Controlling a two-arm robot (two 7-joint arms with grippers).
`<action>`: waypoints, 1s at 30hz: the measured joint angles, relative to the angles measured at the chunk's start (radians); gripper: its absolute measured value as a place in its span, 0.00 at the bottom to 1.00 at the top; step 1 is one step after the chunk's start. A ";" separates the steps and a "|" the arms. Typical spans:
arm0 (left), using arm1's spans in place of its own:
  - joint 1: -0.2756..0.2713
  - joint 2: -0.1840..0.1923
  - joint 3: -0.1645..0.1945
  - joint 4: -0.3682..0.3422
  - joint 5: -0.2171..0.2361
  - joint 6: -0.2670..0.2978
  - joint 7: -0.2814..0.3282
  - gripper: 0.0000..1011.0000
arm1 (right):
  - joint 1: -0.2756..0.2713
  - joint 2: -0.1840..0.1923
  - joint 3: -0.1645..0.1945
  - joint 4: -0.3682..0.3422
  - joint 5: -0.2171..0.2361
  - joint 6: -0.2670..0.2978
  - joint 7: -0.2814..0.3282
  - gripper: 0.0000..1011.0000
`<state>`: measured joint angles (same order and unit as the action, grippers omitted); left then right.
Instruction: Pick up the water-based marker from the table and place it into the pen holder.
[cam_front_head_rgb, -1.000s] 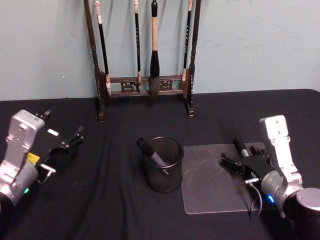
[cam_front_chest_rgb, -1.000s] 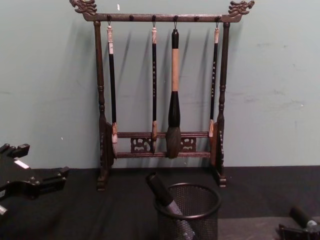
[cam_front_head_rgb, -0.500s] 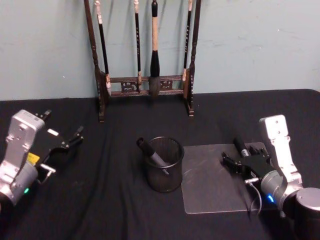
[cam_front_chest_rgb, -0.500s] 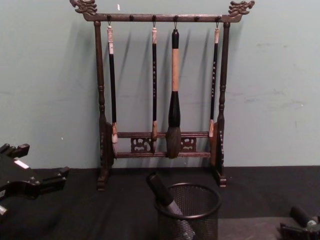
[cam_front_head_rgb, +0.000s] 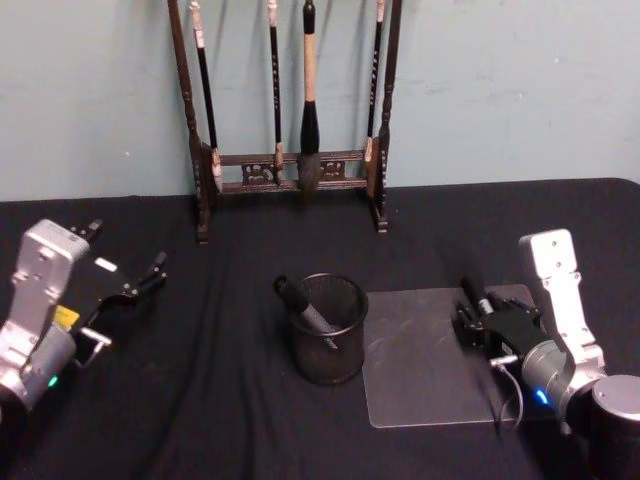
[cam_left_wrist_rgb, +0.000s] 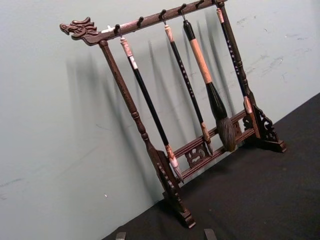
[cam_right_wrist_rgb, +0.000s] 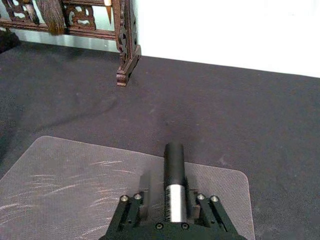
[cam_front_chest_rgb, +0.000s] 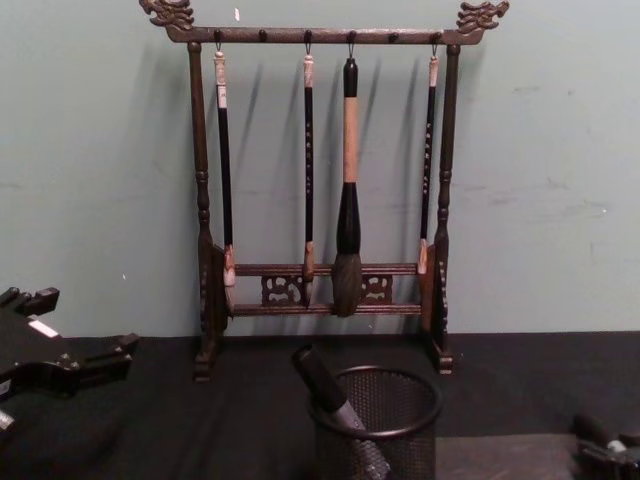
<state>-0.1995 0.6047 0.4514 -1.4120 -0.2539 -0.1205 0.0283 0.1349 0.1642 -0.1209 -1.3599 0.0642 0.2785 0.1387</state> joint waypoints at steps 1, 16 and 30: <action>0.000 0.000 0.000 0.000 0.000 0.000 0.000 1.00 | 0.000 0.000 0.000 0.000 0.000 0.000 0.000 0.44; 0.000 0.000 0.000 0.000 0.000 0.000 0.000 1.00 | 0.000 0.000 0.000 0.000 0.001 0.000 0.000 0.21; 0.000 0.000 0.000 0.000 0.000 0.000 0.000 1.00 | -0.003 0.000 0.001 -0.004 0.001 -0.017 0.008 0.21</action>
<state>-0.1995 0.6047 0.4514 -1.4120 -0.2539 -0.1205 0.0282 0.1315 0.1645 -0.1200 -1.3639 0.0653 0.2619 0.1464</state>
